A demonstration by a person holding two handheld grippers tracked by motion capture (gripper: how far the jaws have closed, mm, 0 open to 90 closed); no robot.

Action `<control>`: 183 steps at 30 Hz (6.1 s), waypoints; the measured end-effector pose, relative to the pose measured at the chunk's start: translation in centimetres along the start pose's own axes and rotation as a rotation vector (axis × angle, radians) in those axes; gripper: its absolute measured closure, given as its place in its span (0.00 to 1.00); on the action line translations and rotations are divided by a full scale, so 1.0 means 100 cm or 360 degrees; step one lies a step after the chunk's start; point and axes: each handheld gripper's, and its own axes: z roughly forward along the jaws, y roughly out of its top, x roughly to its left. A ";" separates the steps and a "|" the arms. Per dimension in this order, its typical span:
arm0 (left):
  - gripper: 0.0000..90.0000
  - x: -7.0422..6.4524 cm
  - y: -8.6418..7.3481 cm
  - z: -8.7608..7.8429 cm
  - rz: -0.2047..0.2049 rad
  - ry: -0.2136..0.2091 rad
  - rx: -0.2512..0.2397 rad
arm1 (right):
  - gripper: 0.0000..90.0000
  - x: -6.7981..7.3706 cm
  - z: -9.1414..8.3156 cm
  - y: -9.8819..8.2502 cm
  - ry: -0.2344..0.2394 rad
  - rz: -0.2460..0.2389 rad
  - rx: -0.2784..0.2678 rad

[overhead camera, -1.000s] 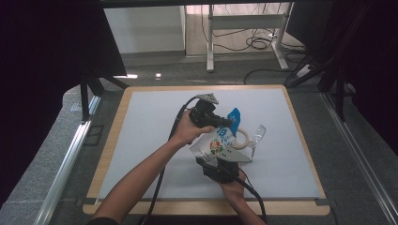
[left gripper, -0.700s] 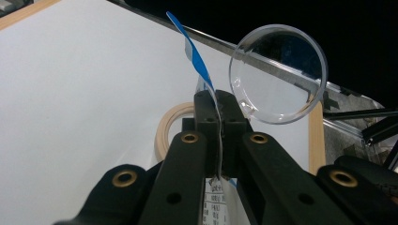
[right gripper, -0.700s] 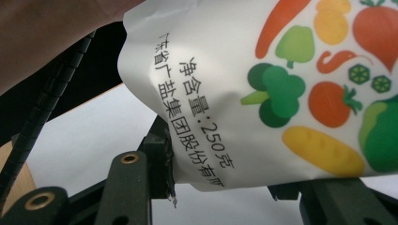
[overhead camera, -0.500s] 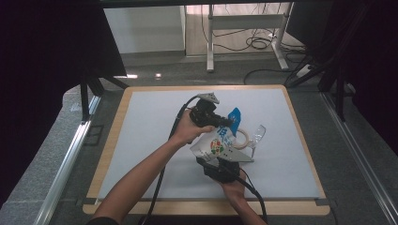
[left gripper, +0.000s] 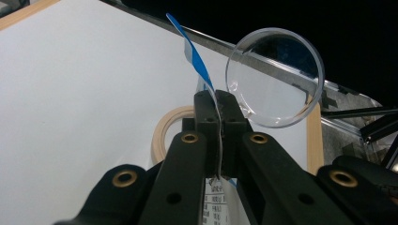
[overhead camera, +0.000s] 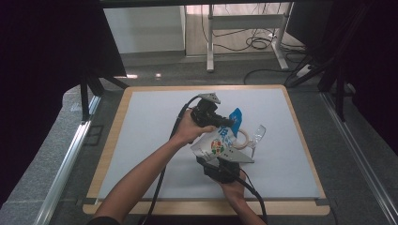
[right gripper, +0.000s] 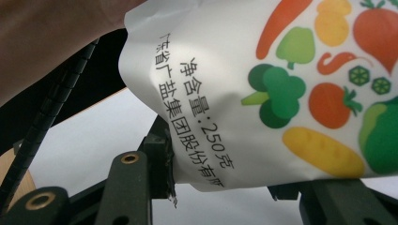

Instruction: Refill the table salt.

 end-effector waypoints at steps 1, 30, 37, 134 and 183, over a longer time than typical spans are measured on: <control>1.00 0.000 0.000 0.000 0.0004 0.0003 0.0003 | 0.59 0.000 0.000 0.000 -0.0003 0.0000 -0.0002; 1.00 0.003 0.001 0.007 0.0007 0.0005 0.0034 | 0.59 0.000 0.008 -0.002 -0.0052 -0.0002 -0.0003; 1.00 0.004 0.001 0.007 0.0020 0.0003 0.0048 | 0.59 0.000 0.009 -0.002 -0.0059 0.0005 -0.0009; 1.00 0.000 0.004 0.007 0.0061 -0.0043 0.0048 | 0.59 0.007 0.003 0.007 -0.0034 0.0074 -0.0044; 1.00 0.002 0.008 0.012 0.0061 -0.0036 0.0074 | 0.60 0.005 0.003 0.009 -0.0036 0.0149 -0.0051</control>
